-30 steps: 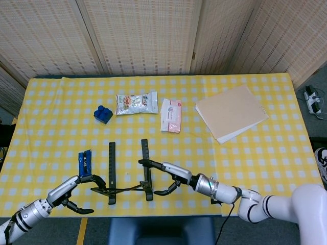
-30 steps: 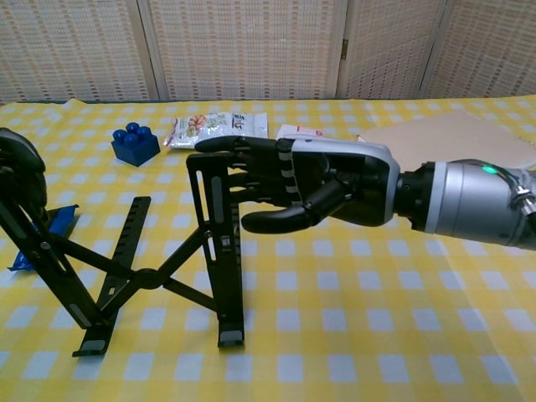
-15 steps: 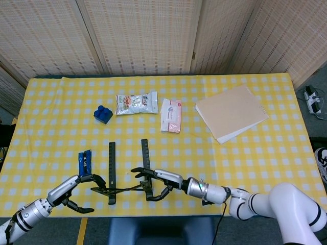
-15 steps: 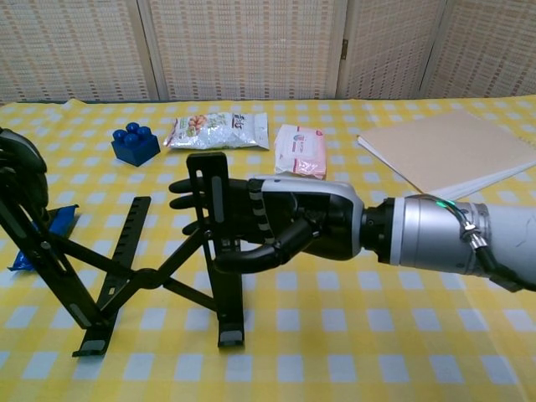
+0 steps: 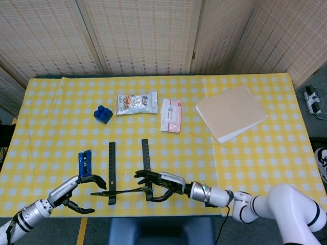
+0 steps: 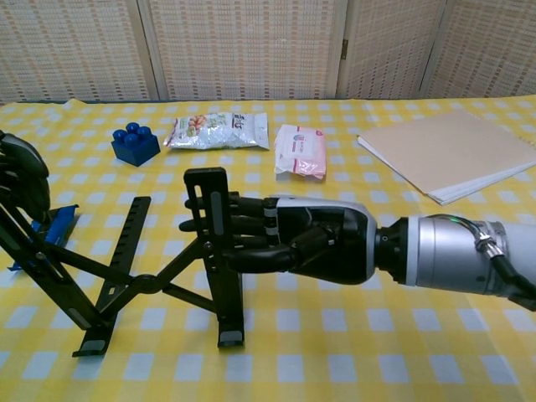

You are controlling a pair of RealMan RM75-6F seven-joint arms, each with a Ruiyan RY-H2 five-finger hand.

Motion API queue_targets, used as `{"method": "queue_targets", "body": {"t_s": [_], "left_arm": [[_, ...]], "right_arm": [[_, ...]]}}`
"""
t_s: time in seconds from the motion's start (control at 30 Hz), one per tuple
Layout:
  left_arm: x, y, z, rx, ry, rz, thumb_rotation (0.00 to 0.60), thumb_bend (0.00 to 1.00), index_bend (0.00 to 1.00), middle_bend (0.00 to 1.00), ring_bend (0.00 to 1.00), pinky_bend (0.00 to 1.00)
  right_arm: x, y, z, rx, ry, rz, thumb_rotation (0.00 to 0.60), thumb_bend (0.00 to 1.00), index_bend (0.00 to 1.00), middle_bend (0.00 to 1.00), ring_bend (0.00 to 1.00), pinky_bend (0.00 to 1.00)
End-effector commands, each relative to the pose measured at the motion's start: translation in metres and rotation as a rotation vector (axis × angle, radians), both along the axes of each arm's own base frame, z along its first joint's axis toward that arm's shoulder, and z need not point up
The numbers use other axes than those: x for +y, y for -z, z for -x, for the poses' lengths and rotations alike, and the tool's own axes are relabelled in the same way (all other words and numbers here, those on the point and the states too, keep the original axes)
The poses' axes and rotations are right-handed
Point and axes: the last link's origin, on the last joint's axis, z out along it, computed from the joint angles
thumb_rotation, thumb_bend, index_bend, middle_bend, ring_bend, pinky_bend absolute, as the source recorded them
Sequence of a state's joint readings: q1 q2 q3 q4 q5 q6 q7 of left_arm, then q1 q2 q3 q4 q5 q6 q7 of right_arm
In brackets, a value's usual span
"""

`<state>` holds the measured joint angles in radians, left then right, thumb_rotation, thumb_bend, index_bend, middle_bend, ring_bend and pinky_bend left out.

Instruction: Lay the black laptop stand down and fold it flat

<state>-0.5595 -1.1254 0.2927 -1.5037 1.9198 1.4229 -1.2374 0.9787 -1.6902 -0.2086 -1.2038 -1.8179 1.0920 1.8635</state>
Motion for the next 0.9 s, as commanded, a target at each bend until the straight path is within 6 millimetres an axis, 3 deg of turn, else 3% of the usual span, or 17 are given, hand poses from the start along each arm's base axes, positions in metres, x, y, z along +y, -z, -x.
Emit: {"method": "queue_targets", "body": {"t_s": [0.03,0.63,0.9], "left_arm": [[0.0,0.0,-0.001,-0.001,0.002,0.001,0.597,0.18,0.34,0.41,0.37,0.31],[0.001,0.002,-0.001,-0.002,0.001,-0.002,0.597,0.18,0.34,0.41,0.37,0.31],[0.003,0.002,-0.001,-0.005,0.001,-0.013,0.598,0.18,0.34,0.41,0.37,0.31]], "right_arm": [[0.004,-0.003,0.004,-0.015,0.028,-0.047,0.6,0.34,0.0,0.08,0.13,0.04],[0.011,-0.006,0.015,-0.08,0.171,-0.216,0.6,0.34,0.0,0.08,0.12,0.04],[0.011,-0.007,0.018,-0.044,0.115,-0.155,0.6,0.34,0.0,0.08,0.12,0.04]]}}
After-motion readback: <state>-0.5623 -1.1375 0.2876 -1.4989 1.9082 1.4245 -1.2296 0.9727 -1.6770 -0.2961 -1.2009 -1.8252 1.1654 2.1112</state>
